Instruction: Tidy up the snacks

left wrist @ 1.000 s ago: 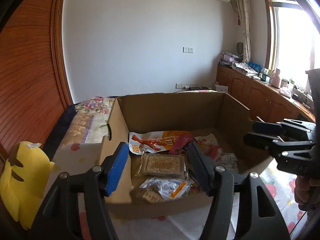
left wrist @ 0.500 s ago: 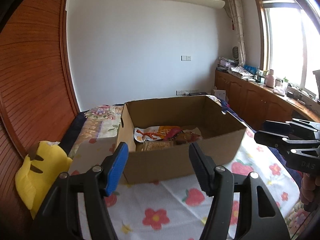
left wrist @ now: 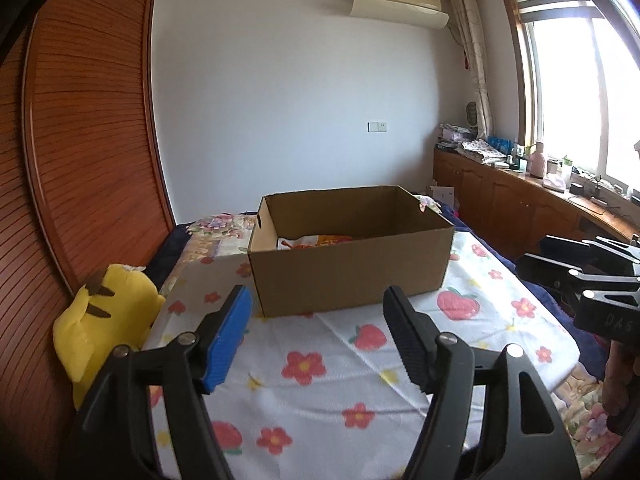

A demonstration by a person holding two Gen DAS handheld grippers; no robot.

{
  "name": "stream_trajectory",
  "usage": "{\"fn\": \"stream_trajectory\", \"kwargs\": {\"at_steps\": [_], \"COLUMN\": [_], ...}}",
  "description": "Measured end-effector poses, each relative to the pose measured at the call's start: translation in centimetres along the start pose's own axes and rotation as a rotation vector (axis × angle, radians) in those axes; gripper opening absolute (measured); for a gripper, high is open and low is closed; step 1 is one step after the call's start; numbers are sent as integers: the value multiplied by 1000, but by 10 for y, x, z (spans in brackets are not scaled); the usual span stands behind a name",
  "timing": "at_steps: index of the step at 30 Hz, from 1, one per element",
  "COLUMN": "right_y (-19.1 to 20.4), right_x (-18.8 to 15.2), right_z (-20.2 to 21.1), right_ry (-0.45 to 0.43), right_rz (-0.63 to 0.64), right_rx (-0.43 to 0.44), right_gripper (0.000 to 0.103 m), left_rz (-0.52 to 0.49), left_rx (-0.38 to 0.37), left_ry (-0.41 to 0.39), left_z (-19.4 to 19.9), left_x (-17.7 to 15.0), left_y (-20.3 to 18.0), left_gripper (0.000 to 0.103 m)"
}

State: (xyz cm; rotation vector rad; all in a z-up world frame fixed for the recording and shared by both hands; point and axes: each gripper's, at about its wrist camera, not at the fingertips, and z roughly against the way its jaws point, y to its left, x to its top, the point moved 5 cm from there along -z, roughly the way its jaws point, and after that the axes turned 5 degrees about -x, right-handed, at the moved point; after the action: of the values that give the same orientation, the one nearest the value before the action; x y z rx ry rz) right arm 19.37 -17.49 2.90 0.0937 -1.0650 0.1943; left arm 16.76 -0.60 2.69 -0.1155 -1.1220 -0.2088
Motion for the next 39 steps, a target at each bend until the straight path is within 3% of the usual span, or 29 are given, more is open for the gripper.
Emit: {"fn": "stream_trajectory", "kwargs": {"at_steps": [7,12,18,22,39], "right_y": [3,8,8,7,5], "right_x": [-26,-37,-44,-47,-53], "right_z": [21,33,39,40,41], "right_ry": [-13,-36,-47,-51,-47], "right_rz": [-2,-9,-24,-34,-38], "right_rx": [-44,-52,-70,-79,-89], "right_gripper": [74,88,95,102,102], "left_rz": [16,42,36,51,50], "left_rx": [44,64,81,83,79], "left_ry": [6,-13,-20,-32,-9], "left_z": [23,36,43,48,47], "left_x": [-22,-30,-34,-38,-48], "left_y": [-6,-4,-2,0,-2], "left_gripper": [74,83,98,103,103]}}
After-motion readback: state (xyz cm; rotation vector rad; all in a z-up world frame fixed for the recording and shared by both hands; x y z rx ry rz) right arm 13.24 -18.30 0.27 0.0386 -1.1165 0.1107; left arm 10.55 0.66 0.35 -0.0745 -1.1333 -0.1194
